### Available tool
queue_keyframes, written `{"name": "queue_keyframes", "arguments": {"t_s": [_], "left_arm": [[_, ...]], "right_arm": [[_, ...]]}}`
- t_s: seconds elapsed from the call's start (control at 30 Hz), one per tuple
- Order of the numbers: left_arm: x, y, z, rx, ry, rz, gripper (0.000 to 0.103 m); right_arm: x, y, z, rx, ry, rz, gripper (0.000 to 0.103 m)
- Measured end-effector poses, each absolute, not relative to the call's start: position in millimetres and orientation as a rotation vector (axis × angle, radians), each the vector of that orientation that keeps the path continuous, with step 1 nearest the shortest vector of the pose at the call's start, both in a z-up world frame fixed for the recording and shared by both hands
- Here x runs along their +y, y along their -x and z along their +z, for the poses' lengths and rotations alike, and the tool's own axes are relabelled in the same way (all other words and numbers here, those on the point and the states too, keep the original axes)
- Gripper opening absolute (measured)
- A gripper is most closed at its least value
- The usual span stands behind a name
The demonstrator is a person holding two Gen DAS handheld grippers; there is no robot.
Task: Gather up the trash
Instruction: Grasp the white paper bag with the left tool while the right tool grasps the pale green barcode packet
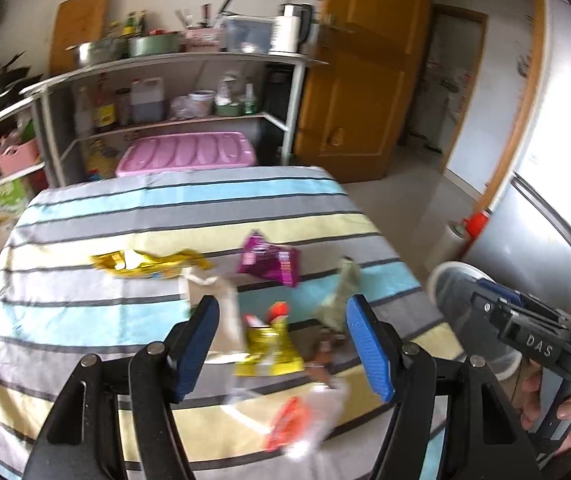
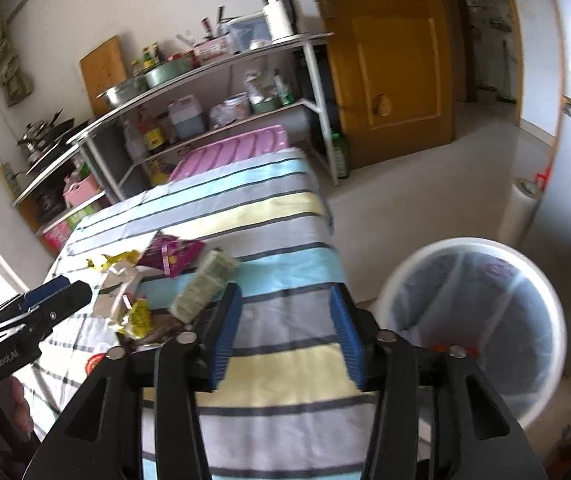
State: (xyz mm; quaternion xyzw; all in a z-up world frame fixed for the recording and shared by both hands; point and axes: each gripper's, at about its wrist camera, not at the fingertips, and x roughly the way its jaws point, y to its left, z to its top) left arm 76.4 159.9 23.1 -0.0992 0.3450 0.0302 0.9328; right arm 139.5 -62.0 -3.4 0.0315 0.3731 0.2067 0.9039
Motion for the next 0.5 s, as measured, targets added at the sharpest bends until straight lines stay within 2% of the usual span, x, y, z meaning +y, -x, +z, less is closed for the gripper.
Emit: {"name": "queue_keyframes", "arguments": {"t_s": [0.5], "left_arm": [[222.2, -84.4, -3.5, 0.771, 0.284, 0.104, 0.073]], "right_arm": [[6.7, -177.2, -23.7, 0.875, -0.05, 0.464, 0.055]]}}
